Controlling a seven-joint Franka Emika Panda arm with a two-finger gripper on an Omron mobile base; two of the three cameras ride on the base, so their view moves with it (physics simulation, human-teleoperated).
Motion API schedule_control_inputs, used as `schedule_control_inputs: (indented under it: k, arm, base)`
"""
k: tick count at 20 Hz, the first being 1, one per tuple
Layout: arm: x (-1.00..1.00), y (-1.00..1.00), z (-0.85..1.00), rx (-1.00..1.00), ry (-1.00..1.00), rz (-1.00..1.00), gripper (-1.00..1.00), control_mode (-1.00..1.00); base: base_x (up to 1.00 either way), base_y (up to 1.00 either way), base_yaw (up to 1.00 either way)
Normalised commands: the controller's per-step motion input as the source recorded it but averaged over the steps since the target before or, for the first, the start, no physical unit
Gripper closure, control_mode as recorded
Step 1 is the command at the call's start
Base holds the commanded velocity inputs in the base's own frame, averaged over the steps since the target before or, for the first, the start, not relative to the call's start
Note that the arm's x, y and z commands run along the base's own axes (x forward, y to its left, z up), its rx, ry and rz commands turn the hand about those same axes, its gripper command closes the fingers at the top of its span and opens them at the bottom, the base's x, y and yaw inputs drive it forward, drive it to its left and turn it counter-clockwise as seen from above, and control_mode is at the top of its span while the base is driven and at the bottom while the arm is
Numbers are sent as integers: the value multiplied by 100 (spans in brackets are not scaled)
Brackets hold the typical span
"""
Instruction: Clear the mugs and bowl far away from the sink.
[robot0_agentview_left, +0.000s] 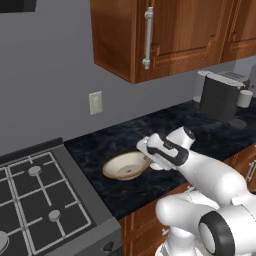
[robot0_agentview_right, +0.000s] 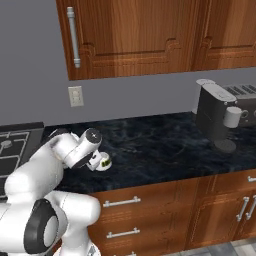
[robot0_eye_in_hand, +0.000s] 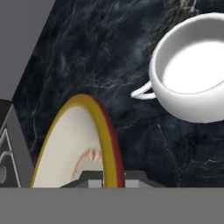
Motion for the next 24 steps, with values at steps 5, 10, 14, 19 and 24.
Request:
schedule_control_inputs:
  k: [5,10,14,19,24]
  arm:
    - [17,9,-37,-2,0,0,100,-100]
    - [16,19,-32,-3,0,0,100,-100]
    - [14,20,-30,-2,0,0,100,-100]
    - [5,18,-24,-2,0,0,100,-100]
    - [-13,-1,6,0,-2,0,-100,-100]
  base:
    - [0,0,0]
    - [0,0,0]
    - [0,0,0]
    - [0,0,0]
    - [0,0,0]
